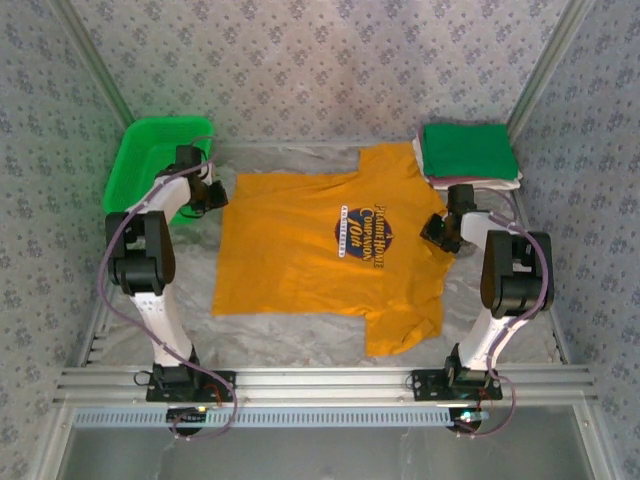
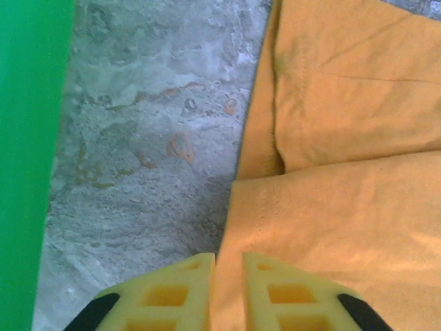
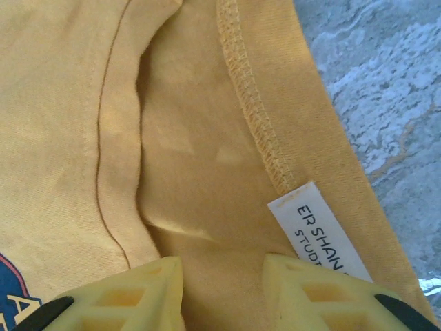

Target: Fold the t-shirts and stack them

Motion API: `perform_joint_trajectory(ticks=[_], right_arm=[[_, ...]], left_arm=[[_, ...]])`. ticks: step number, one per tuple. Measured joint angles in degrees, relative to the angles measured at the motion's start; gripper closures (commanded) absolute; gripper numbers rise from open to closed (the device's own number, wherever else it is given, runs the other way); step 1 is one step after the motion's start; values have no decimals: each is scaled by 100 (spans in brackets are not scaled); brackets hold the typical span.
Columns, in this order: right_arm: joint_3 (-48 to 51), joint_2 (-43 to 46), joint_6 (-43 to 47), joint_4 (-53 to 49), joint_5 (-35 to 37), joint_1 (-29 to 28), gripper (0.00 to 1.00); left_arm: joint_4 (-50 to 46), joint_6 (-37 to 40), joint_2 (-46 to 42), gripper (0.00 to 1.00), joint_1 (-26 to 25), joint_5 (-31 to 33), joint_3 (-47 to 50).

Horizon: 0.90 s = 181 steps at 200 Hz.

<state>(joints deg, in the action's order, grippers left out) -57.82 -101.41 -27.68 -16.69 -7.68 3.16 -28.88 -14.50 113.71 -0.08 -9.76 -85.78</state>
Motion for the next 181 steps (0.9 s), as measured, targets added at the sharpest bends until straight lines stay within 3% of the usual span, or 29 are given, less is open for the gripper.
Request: perform_joint_trajectory(ticks=[24,37,68,94,131,181], right_arm=[[-87,-7,2,-151,70,26,61],[-155,-4,2,-282,127,35,61],[-363,168,13,-540,348,-20,60],[-702,286,55,-599,448,-251,60],[-850,284,111,-514,415,-662,60],[-855,286,114,-494,400,-820,60]], left_arm=[[-22,9,-79,61,-2,118,0],[-48,22,-223,52,-28,216,48],[-168,103,-743,51,-118,271,116],[-313,208,-623,50,-304,267,-317],[-531,258,372,38,-516,160,-1399],[-1215,138,2052,32,-597,190,-3169]])
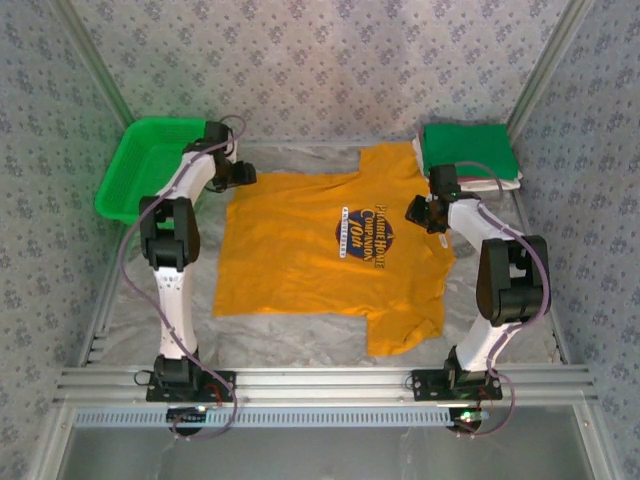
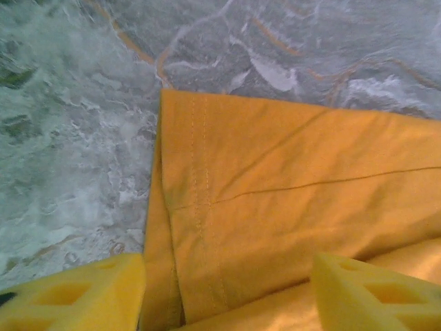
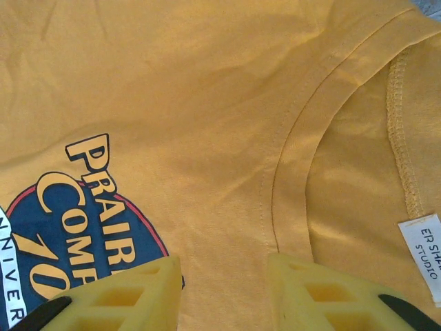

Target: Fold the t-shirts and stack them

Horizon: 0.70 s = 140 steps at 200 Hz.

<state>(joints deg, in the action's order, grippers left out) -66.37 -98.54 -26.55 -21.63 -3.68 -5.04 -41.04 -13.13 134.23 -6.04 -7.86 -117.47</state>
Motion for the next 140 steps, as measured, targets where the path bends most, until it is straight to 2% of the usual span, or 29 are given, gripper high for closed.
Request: perform_joint_trajectory(ticks=[47,79,89,95,120,140], right_arm=[[0,9,0,44,0,2,60],[0,48,-2,94,-13,20,59],[0,57,-2,92,-7,31,60],[-2,59,0,85,9,46,59],[-9,59,0,74,50,138,60],[-195,15,20,-15,164,197,60]], left_arm=[[-293,-103,758,43,-13,-98,-973],[-391,-140,1235,72,-9,-330,-1513],[-424,-140,1394,89,-9,-356,-1700],[-435,-122,1440,95,-7,-372,-1794],[-439,-175,1526,100,20,-369,-2000],[-457,-227,1552,100,44,-358,-2192]])
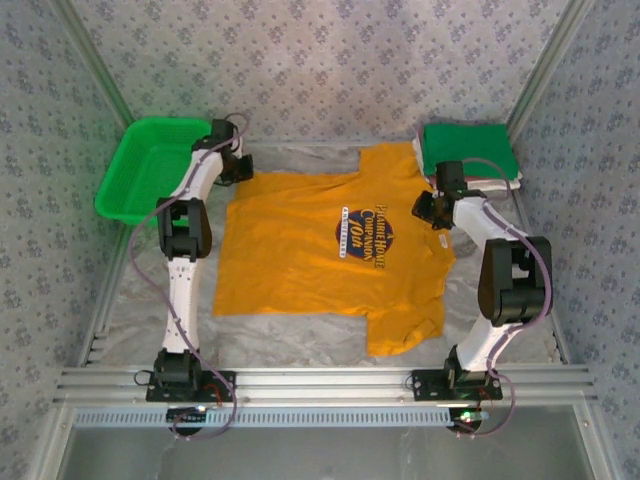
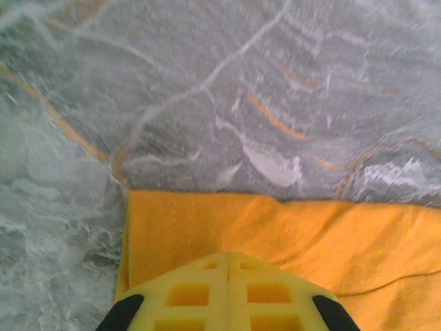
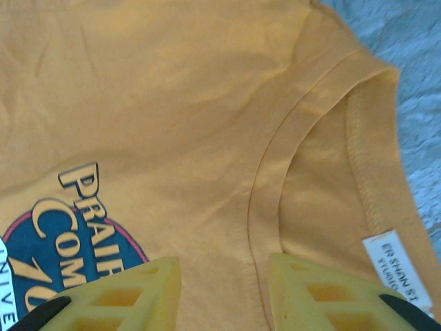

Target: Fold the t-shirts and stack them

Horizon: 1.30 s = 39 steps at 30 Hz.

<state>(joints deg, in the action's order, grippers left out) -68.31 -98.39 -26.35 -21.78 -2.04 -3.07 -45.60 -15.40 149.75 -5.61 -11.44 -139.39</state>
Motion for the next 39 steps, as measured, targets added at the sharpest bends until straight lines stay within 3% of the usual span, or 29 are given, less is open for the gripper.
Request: perform_joint_trajectory(ticks=[10,15,19,24,29,39], right_arm=[[-868,-667,26,-240,122,33,59],[-1370,-1185,61,-538,146,74,60],[-1976,-1648,153,-706,232,59,71],[-2743,-2310,240,-896,295,-83,87],[-3526,-2979,286,-1316,323,-350,93],[-4903,-3974,249,-2074,442,-608,99]], left_arm=[[13,-267,92,100,101,199,-1145],[7,-317,90,100,85,232,-1270],[280,-339,-343,100,-87,275,-251],[1010,-584,-1335,100,-557,109,1871],[1335,-664,-1434,100,-868,0,2413],[1532,-944,-1182,100,-822,-79,2634]])
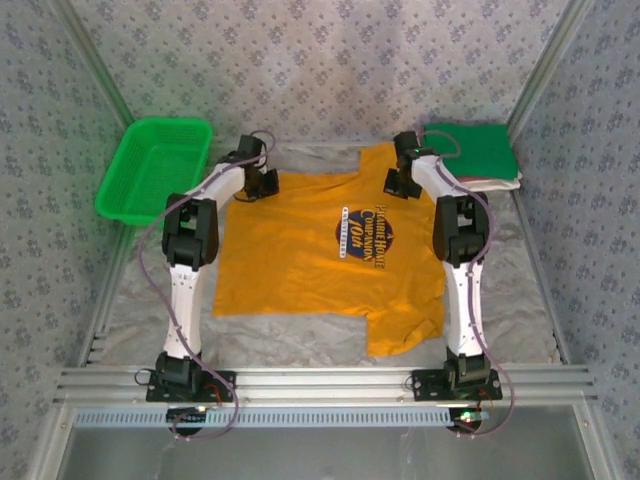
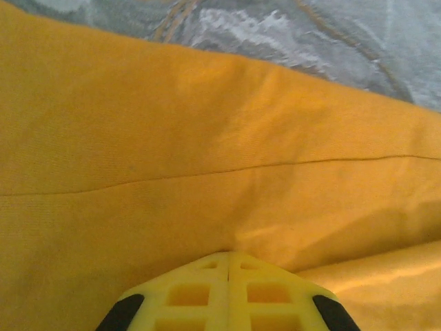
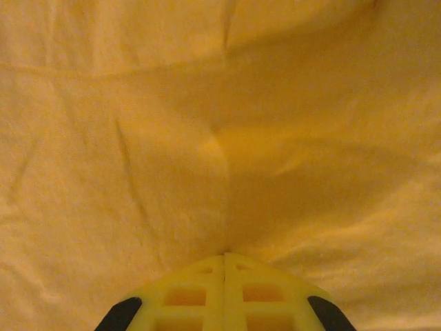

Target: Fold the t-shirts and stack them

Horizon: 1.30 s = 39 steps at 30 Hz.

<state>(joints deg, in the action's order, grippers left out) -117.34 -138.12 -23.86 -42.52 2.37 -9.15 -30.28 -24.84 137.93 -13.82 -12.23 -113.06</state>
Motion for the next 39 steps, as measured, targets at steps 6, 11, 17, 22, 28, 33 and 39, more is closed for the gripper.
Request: perform_joint_trajectory(ticks=[6,11,17,22,28,33,39], right_arm=[[-1137,-660,-39,-354,22,-26,99],[-2455,-1458,-125,-426,-271,-37,100],[-3285,-1947,-341,-339,-772,13,100],[-3508,-2004,-428,-380,-1130,122,90],[-2334,-656,-317,-457,-1165,190,80],[411,2114,-262,341,-1032,50,79],[2500,3709,-317,973,-531,-136,85]], left_arm=[[149,-295,66,100,155,-155,-4],[221,-450,376,100,409,-236,-463],[-188,-507,1456,96,667,-229,-2374],[-935,-459,2013,79,748,-149,-3615],[-898,-286,540,69,656,-59,-1705],[46,-315,-2041,68,433,-59,1165],[1034,-372,-3816,67,-35,-129,3182]])
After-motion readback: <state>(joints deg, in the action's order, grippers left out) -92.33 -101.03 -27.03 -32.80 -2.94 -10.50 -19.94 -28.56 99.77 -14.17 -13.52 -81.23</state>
